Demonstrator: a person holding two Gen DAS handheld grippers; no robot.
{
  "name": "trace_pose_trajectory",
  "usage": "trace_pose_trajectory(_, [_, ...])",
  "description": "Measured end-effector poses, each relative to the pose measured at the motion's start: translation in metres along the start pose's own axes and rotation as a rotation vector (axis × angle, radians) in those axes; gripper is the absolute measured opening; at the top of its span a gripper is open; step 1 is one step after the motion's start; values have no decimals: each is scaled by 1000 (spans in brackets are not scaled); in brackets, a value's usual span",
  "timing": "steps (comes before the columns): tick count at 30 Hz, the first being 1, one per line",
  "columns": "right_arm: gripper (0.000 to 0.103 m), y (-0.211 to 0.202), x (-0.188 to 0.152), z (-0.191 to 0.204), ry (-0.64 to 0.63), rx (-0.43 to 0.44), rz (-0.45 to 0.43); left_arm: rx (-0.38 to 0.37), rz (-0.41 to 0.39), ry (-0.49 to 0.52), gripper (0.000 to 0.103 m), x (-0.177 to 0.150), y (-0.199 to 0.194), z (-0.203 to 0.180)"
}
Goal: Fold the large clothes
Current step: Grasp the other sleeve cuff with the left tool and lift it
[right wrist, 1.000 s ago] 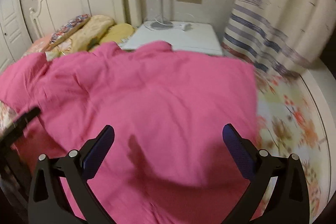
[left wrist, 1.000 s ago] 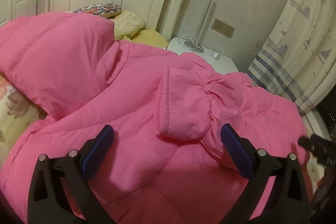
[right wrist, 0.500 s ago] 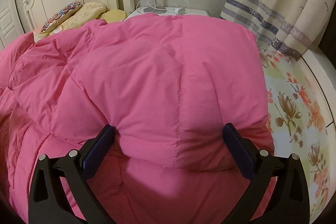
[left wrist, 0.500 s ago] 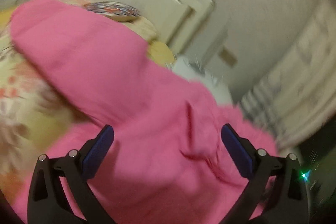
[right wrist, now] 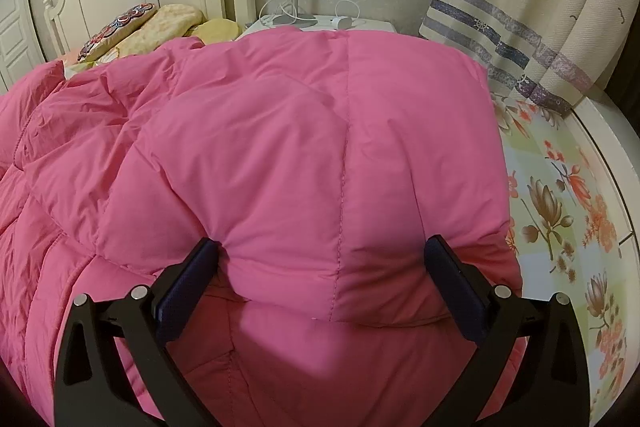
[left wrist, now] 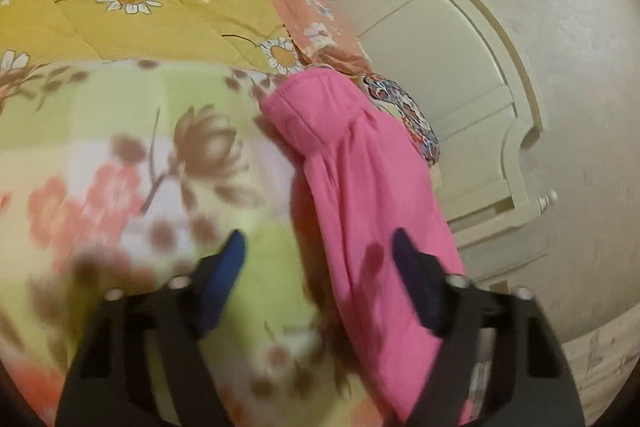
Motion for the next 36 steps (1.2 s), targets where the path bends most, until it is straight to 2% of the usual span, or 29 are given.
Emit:
trace_pose_trajectory(1, [99, 0, 0, 1, 1, 0, 0, -25, 10, -21, 49, 3, 6, 1])
trace_pose_trajectory(5, [99, 0, 0, 3, 1, 0, 0, -109, 23, -100, 45, 8, 21, 3])
trace_pose_trajectory(6, [99, 0, 1, 2, 2, 0, -1, -135, 39, -109, 39, 9, 25, 1])
trace_pose_trajectory(7, [99, -1, 0, 2, 2, 0, 0, -165, 55, -123, 26, 8, 28, -1])
trace_pose_trajectory(8, [99, -1, 0, 2, 2, 0, -1, -200, 71, -148, 19, 7, 28, -4])
trace_pose_trajectory(10, [99, -1, 0, 2, 2, 1, -1, -238, 54, -170, 6, 7, 20, -10])
trace_pose_trajectory(13, [99, -1, 0, 5, 6, 4, -2, -296, 25, -145, 5, 5, 1, -38])
trace_pose_trajectory(15, [99, -1, 0, 7, 7, 6, -3, -371, 22, -110, 5, 3, -16, -71])
trace_pose_trajectory(18, [99, -2, 0, 7, 11, 7, -8, -501, 37, 1, 5, -12, -42, -145])
trace_pose_trajectory(20, [99, -3, 0, 5, 14, 12, -15, -559, 51, 90, 5, -30, -55, -191])
trace_pose_trajectory(21, [99, -3, 0, 5, 17, 15, -17, -595, 68, 175, 5, -50, -64, -229])
trace_pose_trajectory(24, [99, -5, 0, 3, 26, 26, -23, -664, 132, 352, 5, -109, -78, -302])
trace_pose_trajectory(26, [99, -8, 0, 0, 46, 34, -43, -681, 176, 518, 5, -170, -81, -353])
trace_pose_trajectory(28, [99, -13, 1, -5, 75, 45, -65, -665, 216, 650, 5, -227, -75, -383])
trace_pose_trajectory(31, [99, -22, 3, -18, 149, 68, -112, -603, 318, 803, 6, -321, -46, -406])
trace_pose_trajectory(32, [99, -25, 3, -23, 180, 75, -131, -575, 335, 842, 6, -343, -37, -408])
trace_pose_trajectory(33, [99, -30, 3, -31, 224, 77, -161, -523, 361, 905, 6, -379, -19, -408])
trace_pose_trajectory(36, [99, -40, 4, -55, 343, 100, -224, -436, 453, 947, 8, -438, 19, -389])
Point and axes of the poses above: each gripper's, at about its wrist camera, not at the fingertips, and y roughly the way its jaws point, z to its left, x to its top, the point moved 4 cm from there along y, roughly the way its jaws point, and after that the axes turned 8 degrees about y, right-handed, at the moved point
